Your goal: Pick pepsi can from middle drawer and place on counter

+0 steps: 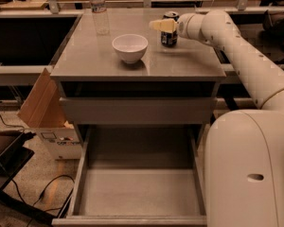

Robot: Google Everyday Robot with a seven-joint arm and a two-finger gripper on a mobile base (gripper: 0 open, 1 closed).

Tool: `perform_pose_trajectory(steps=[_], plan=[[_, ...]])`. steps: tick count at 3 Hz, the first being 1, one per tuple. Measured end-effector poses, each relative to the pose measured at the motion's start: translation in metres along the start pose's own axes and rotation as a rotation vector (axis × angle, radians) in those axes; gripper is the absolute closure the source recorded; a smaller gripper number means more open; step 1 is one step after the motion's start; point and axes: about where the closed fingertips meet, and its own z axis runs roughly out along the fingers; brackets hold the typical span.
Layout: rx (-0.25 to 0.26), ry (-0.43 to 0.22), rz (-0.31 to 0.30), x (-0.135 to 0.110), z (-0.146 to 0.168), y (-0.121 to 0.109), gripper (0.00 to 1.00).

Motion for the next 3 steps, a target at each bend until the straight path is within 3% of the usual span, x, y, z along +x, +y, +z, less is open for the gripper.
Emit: perform_pose_trajectory(steps=[1,2,3], plan=[[-0.025,0.01,-0.021,-0.007,-0.004,-0.005,0.0],[-0.073,0.05,-0.064,0.005,-0.025,-0.037,0.0],[-0.118,0.062,-0.155,-0.017,-0.086,-0.057,0.0]])
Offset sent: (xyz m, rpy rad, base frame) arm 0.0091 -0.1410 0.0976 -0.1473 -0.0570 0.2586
